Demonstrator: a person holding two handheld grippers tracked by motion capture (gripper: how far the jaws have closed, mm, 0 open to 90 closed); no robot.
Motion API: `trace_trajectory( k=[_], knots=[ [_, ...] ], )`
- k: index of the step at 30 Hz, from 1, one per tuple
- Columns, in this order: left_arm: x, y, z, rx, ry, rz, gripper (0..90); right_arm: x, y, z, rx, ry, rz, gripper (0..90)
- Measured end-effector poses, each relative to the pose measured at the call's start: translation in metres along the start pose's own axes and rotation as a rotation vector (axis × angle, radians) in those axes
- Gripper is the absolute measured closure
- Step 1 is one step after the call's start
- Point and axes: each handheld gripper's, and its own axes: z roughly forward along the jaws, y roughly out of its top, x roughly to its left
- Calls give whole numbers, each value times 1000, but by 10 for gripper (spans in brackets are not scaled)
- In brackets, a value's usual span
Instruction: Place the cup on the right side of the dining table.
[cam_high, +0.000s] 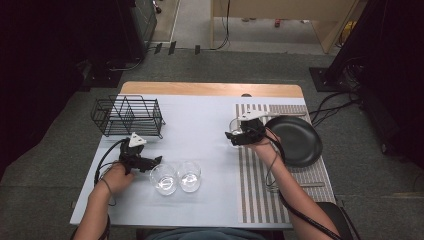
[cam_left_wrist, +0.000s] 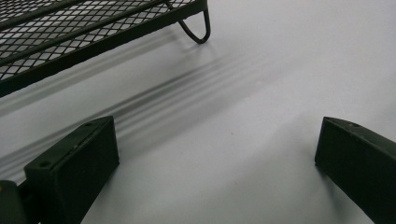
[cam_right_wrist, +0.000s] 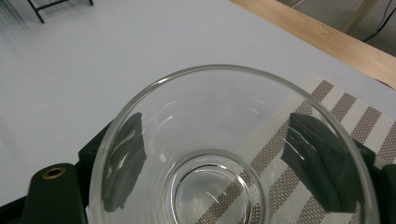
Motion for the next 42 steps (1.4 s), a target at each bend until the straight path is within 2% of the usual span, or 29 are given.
trace_trajectory(
  k=[25,42],
  knots=[
    [0,0,0,0,0,0,0,-15,-3,-2,-5,-25,31,192],
    [0,0,0,0,0,0,0,-20,-6,0,0,-44,43,193]
  ],
)
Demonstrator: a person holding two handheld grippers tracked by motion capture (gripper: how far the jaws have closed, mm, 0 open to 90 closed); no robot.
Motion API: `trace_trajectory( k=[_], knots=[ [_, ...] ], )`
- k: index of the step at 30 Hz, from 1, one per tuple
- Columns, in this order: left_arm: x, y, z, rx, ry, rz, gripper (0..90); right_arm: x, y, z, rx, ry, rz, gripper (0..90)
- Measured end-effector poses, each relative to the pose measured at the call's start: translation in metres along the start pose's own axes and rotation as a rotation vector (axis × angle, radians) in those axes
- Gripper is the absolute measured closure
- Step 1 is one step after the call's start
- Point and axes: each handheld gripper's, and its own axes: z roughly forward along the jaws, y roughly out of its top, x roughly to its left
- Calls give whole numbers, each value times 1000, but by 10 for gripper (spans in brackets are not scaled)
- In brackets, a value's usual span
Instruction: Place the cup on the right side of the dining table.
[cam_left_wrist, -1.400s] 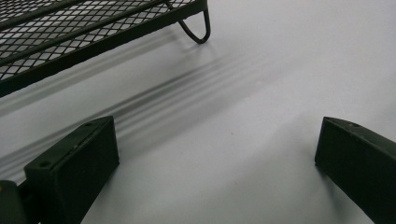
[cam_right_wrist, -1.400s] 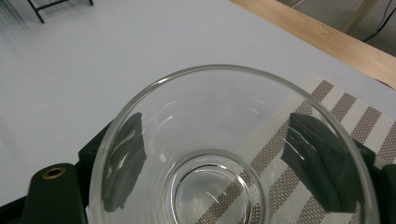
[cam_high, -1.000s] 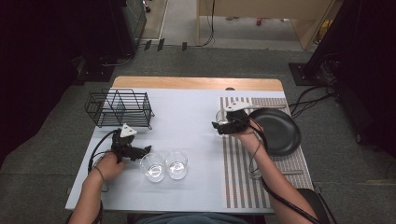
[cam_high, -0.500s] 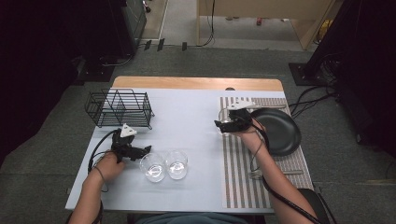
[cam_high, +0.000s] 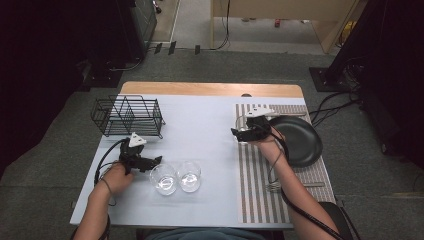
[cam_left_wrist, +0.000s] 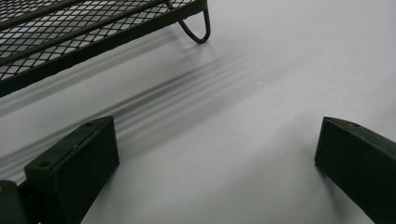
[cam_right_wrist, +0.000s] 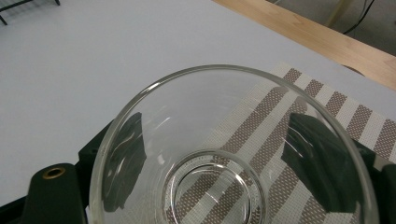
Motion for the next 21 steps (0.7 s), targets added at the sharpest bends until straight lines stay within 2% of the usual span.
trace_trajectory(
  k=[13,21],
  knots=[
    [0,0,0,0,0,0,0,-5,-3,1,8,-11,25,192],
    [0,0,0,0,0,0,0,-9,-4,1,-4,-29,48,192]
  ],
)
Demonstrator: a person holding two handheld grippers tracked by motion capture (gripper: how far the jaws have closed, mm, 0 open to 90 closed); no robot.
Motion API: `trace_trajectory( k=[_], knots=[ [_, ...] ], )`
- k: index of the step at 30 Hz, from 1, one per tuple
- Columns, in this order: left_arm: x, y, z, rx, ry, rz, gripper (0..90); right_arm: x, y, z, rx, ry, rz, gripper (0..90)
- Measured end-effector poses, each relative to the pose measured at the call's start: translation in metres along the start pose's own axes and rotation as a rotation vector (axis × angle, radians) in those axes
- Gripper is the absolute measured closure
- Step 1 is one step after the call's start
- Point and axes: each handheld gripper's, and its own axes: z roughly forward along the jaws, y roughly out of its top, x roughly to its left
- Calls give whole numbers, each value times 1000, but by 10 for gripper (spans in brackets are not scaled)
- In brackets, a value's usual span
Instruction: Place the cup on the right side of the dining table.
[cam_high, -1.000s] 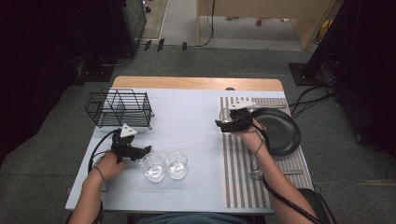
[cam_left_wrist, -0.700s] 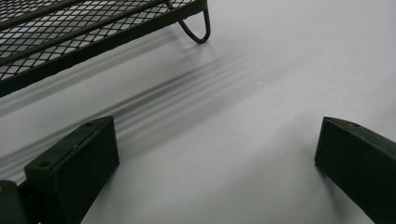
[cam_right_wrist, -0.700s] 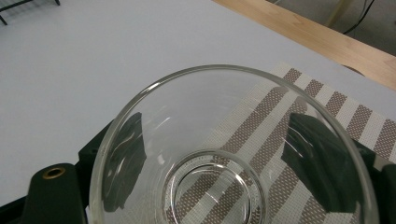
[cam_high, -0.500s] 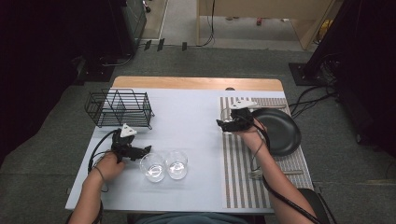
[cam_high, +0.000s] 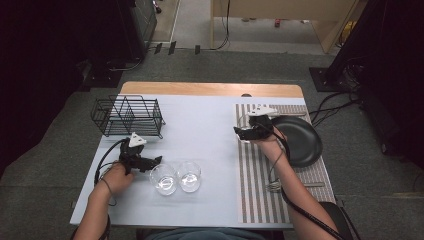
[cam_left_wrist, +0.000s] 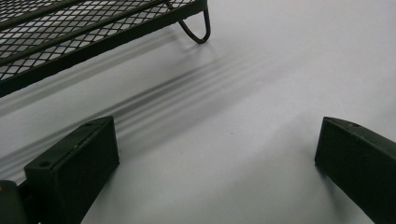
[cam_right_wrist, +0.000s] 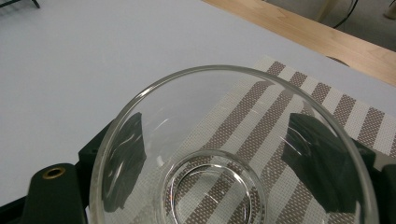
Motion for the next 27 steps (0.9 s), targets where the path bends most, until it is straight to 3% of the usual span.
trace_trajectory(
  k=[11,27],
  knots=[
    [0,0,0,0,0,0,0,-5,-2,1,-5,-31,40,192],
    [0,0,0,0,0,0,0,-4,-2,3,-20,-56,59,191]
  ],
)
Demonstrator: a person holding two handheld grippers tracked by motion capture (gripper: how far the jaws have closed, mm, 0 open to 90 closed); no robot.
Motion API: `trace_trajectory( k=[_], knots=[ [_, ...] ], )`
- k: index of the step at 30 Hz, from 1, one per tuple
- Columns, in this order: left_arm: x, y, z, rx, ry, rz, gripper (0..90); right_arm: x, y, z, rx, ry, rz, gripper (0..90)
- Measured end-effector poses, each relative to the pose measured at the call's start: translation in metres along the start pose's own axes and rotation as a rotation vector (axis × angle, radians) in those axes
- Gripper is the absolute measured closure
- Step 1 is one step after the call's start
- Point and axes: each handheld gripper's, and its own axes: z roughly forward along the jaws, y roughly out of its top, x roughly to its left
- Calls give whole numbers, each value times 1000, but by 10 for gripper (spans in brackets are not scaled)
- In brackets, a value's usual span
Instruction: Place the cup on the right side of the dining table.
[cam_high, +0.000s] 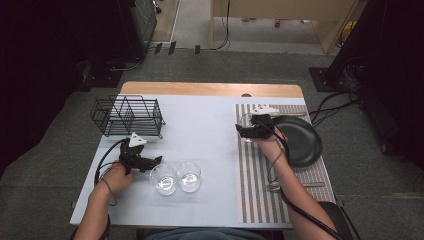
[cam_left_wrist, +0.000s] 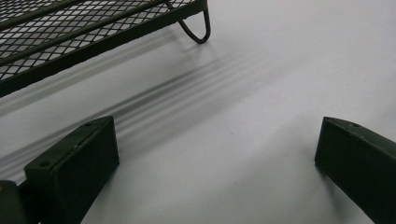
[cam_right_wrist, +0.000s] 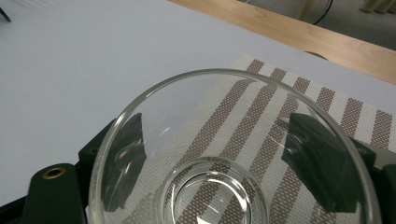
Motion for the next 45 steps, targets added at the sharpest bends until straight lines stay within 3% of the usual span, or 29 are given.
trace_trajectory(
  k=[8,16,28,37,45],
  knots=[
    [0,0,0,0,0,0,0,0,0,1,1,-6,6,191],
    [0,0,0,0,0,0,0,-4,0,0,-3,-45,30,191],
    [0,0,0,0,0,0,0,-5,0,1,2,-40,41,188],
    [0,0,0,0,0,0,0,-6,1,0,-11,-16,94,166],
    [0,0,0,0,0,0,0,-5,3,-2,-20,-15,90,142]
  ],
)
